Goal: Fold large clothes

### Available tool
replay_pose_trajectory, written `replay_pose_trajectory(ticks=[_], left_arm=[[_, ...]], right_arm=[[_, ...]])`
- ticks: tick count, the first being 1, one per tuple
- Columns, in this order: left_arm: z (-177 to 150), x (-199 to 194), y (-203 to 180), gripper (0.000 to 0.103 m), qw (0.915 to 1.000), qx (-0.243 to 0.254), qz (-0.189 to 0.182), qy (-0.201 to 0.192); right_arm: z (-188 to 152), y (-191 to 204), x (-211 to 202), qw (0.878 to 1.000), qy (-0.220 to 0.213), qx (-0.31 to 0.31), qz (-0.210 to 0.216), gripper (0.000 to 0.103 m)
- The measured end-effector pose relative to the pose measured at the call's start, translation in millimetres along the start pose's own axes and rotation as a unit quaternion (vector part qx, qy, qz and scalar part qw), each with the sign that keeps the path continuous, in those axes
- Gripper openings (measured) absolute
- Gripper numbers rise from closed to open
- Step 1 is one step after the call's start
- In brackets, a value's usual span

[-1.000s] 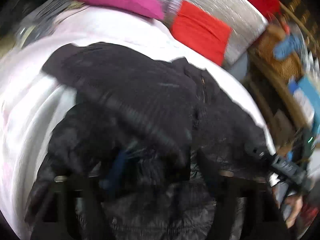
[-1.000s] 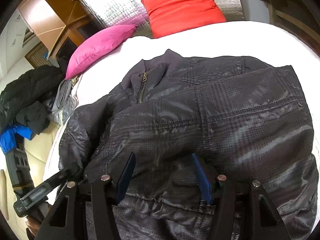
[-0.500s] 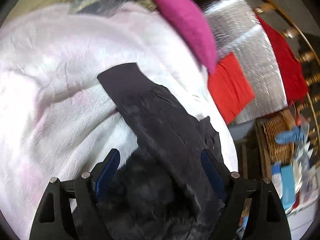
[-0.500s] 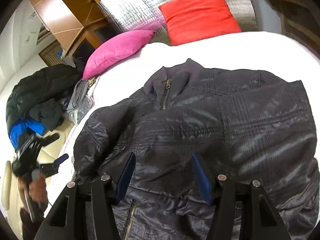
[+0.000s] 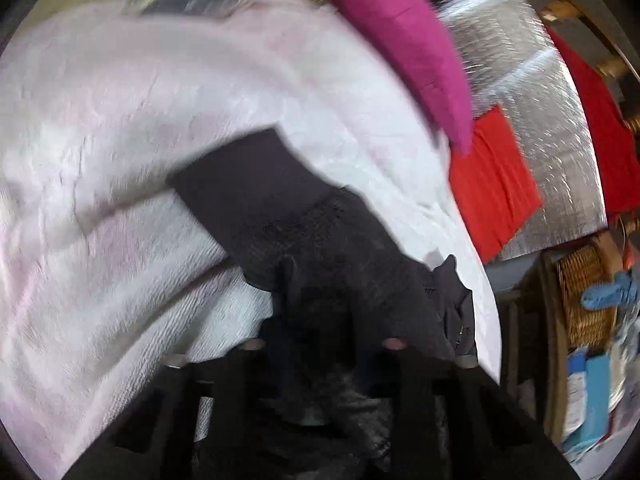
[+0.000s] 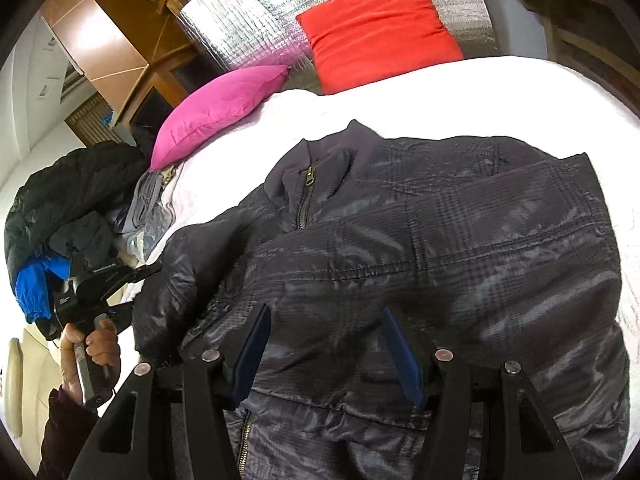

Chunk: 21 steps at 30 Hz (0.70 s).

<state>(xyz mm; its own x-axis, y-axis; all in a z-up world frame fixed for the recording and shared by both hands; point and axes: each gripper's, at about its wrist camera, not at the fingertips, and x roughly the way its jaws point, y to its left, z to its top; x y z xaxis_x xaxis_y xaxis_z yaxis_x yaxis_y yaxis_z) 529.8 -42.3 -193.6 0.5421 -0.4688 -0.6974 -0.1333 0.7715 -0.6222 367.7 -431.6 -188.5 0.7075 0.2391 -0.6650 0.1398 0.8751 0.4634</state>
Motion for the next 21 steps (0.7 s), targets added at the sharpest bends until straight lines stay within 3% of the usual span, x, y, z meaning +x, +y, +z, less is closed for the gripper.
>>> replay_pose_trajectory(ticks=[4,8,15,18,21], left_arm=[[-21,-30,-47,0.014,0.9937,0.102,-0.007,-0.046],[-70,-53,-100,0.014,0.9729,0.222,-0.026,-0.06],[-157,-36,-146,0.014,0.9459,0.313,-0.082,0.018],[-190,-9,-153,0.024,0.9303,0.349,-0.076,0.083],[-203,4,-146,0.054,0.9237,0.353,-0.068,0.132]], right_arm=[[6,-10,-7,1.0,-0.014,0.022,-0.004,0.062],[12,-25,-17,0.998,-0.031,0.052,-0.006,0.062],[16,-47,-26,0.994,-0.044,0.096,-0.003,0.062],[17,-51,-29,0.994,-0.048,0.102,-0.003,0.062],[19,-56,-29,0.993,-0.043,0.11,0.002,0.062]])
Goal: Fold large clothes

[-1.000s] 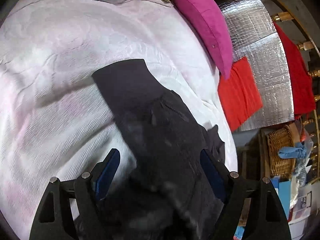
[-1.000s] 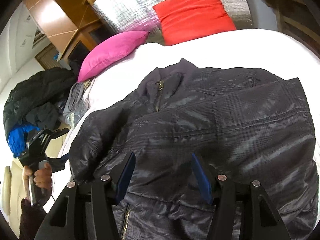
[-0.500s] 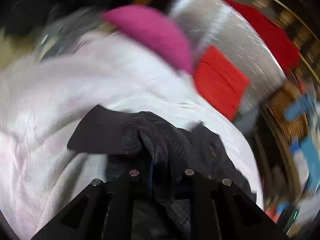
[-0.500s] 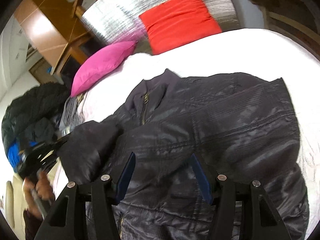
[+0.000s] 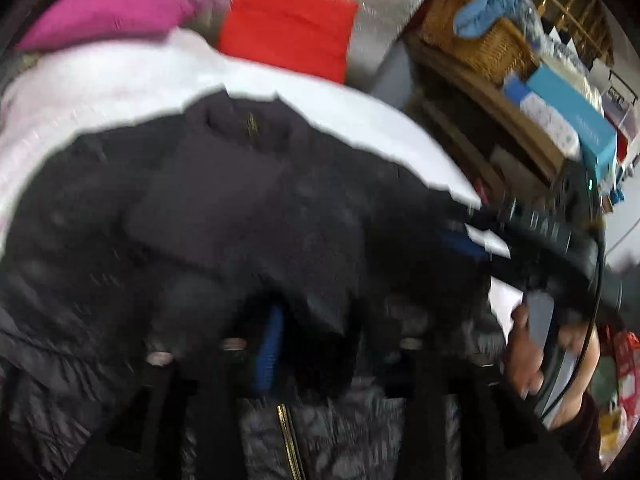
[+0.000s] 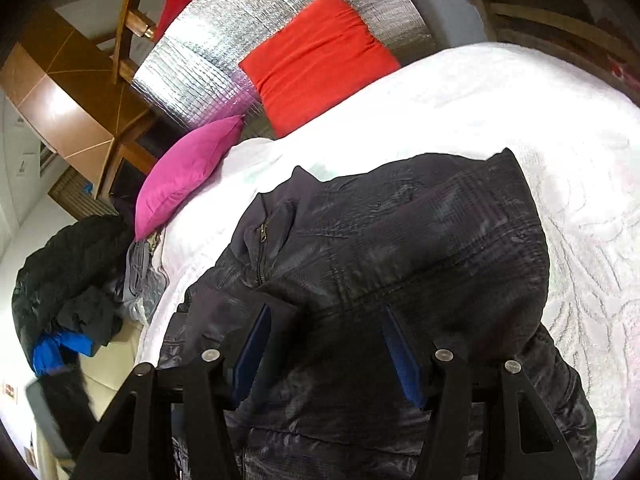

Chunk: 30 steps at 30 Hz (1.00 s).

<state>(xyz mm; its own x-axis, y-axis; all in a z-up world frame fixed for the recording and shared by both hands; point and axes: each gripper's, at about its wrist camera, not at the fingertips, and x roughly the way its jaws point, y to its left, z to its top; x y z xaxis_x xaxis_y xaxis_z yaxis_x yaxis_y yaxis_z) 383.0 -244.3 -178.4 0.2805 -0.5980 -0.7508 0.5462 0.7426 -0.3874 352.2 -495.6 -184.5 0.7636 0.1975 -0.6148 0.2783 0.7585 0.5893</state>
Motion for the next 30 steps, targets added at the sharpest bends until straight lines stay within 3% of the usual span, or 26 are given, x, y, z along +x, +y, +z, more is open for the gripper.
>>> replay_pose_trajectory(ticks=[1,4,6,8,11,13,15,16,17,20,24,28,29,30], left_arm=[[-2,-2,3,0.066,1.0,-0.004,0.002,0.001],[0,-34,19,0.07,0.9994,-0.013,0.0,-0.031],[3,-67,37,0.076,0.9965,-0.03,0.017,-0.076],[5,-95,61,0.078,0.9904,-0.056,0.049,-0.116],[6,-117,104,0.078,0.9714,-0.108,0.15,-0.149],[3,-116,127,0.076,0.9612,-0.127,0.198,-0.145],[2,-103,139,0.059,0.9603,-0.133,0.212,-0.122],[3,-94,141,0.045,0.9618,-0.133,0.215,-0.105],[5,-83,143,0.04,0.963,-0.13,0.221,-0.083],[5,-64,146,0.035,0.9603,-0.117,0.247,-0.057],[6,-60,156,0.031,0.9621,-0.114,0.244,-0.046],[3,-60,154,0.03,0.9648,-0.11,0.235,-0.043],[1,-60,154,0.03,0.9651,-0.108,0.234,-0.043],[2,-59,151,0.03,0.9651,-0.107,0.235,-0.042]], right_arm=[[1,-1,1,1.0,0.005,0.001,0.002,0.062],[0,-1,2,1.0,0.01,-0.005,0.001,0.068],[-1,4,0,1.0,0.005,-0.017,0.003,0.071],[-3,15,-2,0.999,0.0,-0.041,0.005,0.072],[-14,37,-3,0.996,0.002,-0.092,0.014,0.073],[-26,57,-2,0.99,0.005,-0.138,0.011,0.073],[-38,76,-2,0.983,0.003,-0.181,0.004,0.073],[-43,87,-2,0.979,-0.004,-0.203,-0.002,0.077],[-46,95,-1,0.976,-0.009,-0.216,-0.007,0.084],[-58,122,6,0.964,-0.026,-0.263,-0.028,0.085],[-69,153,38,0.948,0.019,-0.313,-0.056,0.085],[-84,163,78,0.909,0.075,-0.386,-0.141,0.085],[-85,160,80,0.906,0.072,-0.388,-0.151,0.085],[-84,156,79,0.912,0.063,-0.378,-0.148,0.084]])
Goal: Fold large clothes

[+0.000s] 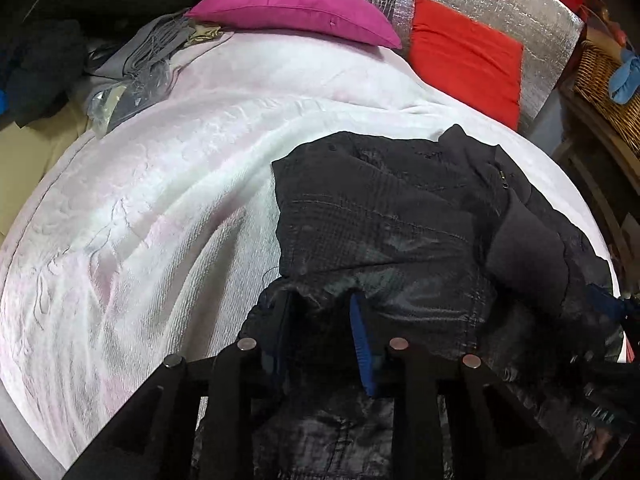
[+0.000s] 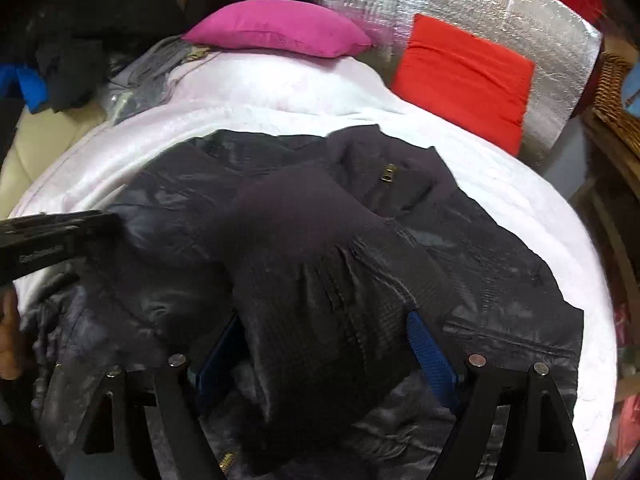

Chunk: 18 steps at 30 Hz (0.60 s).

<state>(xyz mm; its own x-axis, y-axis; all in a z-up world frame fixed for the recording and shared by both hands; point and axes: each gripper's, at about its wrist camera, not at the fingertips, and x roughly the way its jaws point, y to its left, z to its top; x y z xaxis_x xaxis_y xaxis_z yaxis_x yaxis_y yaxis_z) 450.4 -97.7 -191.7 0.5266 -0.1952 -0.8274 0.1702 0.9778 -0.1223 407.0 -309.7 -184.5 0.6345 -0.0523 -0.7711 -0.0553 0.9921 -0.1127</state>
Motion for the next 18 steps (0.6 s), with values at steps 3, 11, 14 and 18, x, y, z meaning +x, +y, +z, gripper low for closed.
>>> replay_pose_trajectory(ticks=[3,11,14,18], left_arm=[[-4,-1,-5,0.03,0.9998,0.019,0.009,-0.005],[-10,0,-13,0.03,0.9992,0.036,0.017,-0.006],[-12,0,-17,0.03,0.9985,0.045,0.029,-0.009],[-12,1,-18,0.03,0.9986,0.043,0.029,-0.008]], right_arm=[[-5,-30,-10,0.995,-0.01,0.098,0.024,0.075],[-77,-134,-24,0.942,0.007,0.32,0.095,0.076],[-112,-154,-30,0.92,0.019,0.368,0.132,0.076],[-118,-170,-58,0.903,-0.008,0.393,0.172,0.079]])
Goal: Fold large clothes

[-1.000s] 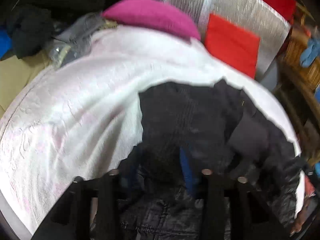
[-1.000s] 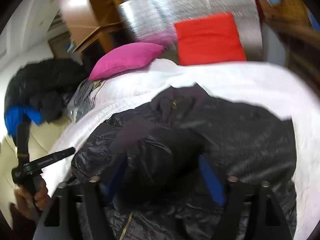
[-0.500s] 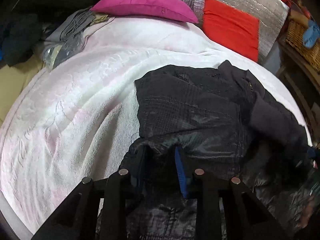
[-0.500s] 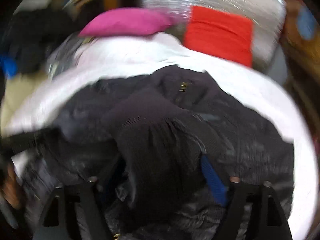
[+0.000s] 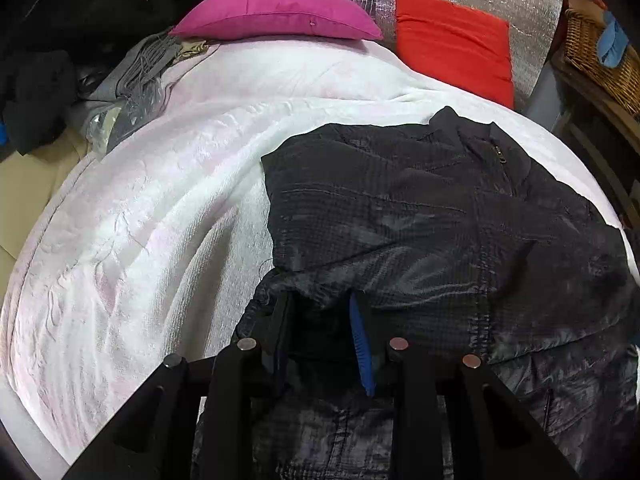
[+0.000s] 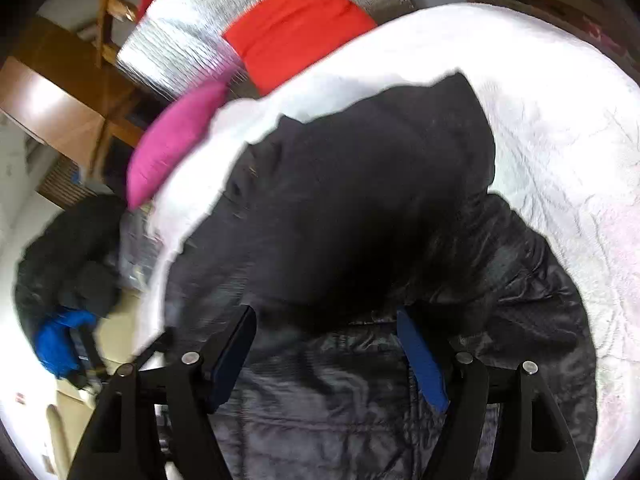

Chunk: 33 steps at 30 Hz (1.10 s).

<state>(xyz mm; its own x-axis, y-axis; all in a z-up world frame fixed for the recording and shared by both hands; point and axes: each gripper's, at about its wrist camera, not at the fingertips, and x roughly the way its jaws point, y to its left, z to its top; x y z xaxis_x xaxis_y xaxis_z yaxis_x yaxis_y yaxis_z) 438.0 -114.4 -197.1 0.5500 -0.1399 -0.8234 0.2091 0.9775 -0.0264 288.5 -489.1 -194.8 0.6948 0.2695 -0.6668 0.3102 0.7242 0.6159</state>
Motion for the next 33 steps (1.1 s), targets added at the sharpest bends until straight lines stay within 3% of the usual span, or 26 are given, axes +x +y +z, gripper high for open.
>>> replay_pose_trajectory(ticks=[5,10,12,13,15,16,17,20,26,28,30,33], left_arm=[[0,-1,2,0.03,1.0,-0.005,-0.004,-0.001],[1,-5,7,0.032,0.9996,-0.02,-0.016,-0.01],[2,-10,6,0.049,0.9995,-0.021,-0.016,-0.019],[3,-14,6,0.062,0.9993,-0.02,-0.013,-0.028],[3,-25,4,0.067,0.9981,-0.016,-0.002,-0.06],[4,-32,3,0.067,0.9966,-0.011,0.006,-0.081],[5,-37,2,0.07,0.9953,-0.007,0.011,-0.096],[5,-46,-4,0.077,0.9916,-0.001,0.008,-0.129],[3,-11,-24,0.077,0.9981,0.034,-0.01,-0.051],[0,-4,-31,0.077,0.9981,0.045,0.002,-0.042],[-2,-3,-36,0.077,0.9976,0.051,0.013,-0.045],[-2,-4,-37,0.078,0.9971,0.055,0.015,-0.05]], right_arm=[[17,-19,-7,0.999,-0.005,0.045,0.025,0.081],[25,-56,22,0.985,0.004,0.149,0.084,0.081],[27,-59,20,0.981,-0.01,0.161,0.105,0.079],[28,-57,16,0.983,-0.02,0.149,0.103,0.071],[31,-48,9,0.989,-0.037,0.117,0.081,0.053],[33,-44,6,0.991,-0.045,0.101,0.069,0.033],[34,-38,2,0.994,-0.055,0.08,0.052,0.026],[35,-20,-3,0.996,-0.082,0.02,-0.008,0.025],[40,-14,0,0.992,-0.109,-0.02,-0.062,0.025],[42,-23,15,0.991,-0.08,-0.017,-0.107,0.025],[42,-28,24,0.992,-0.055,-0.012,-0.111,0.025],[45,-26,12,0.995,-0.056,-0.001,-0.084,0.027]])
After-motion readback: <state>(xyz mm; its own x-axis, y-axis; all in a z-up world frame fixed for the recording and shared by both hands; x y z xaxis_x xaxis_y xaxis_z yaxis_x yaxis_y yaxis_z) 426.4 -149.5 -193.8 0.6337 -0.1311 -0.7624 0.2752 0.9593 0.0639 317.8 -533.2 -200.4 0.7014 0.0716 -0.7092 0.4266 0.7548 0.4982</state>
